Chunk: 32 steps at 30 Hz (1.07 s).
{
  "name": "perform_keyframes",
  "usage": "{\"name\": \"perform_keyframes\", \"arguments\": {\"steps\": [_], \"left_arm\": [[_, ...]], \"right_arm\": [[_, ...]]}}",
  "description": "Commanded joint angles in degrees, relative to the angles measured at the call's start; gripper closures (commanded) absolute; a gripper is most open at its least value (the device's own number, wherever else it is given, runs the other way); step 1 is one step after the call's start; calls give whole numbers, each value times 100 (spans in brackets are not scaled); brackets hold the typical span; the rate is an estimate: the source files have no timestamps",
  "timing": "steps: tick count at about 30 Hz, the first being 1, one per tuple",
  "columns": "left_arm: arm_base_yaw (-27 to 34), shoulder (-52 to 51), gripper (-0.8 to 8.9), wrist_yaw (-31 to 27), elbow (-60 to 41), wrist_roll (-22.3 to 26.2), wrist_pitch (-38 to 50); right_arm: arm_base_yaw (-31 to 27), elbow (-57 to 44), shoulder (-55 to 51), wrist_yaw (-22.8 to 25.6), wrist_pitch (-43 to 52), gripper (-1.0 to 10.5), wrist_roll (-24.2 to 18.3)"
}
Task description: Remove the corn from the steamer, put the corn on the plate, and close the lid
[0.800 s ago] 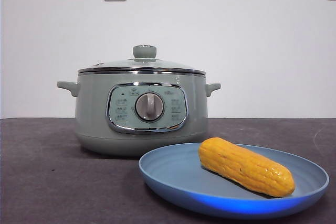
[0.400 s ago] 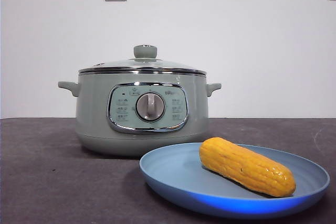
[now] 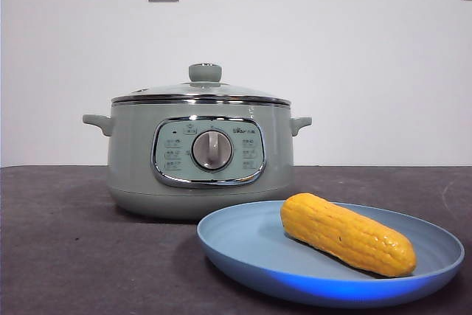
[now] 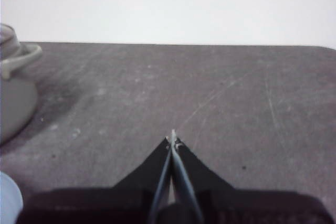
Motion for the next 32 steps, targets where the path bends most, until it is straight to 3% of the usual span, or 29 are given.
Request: {"name": "perform_keyframes", "arguments": {"steps": [1,9,32], "left_arm": [[15,-15,817,-4,-68,-55,-11],[15,-15,817,-7,-68,-55,-9],[15,-15,817,-4,-68,-55,-9]], "right_arm": [[-4,-94,-96,22,-190,946,-4],[9,-94,-96,15,-400,946,179],[7,-92,-96,20,-393,946,179]]}}
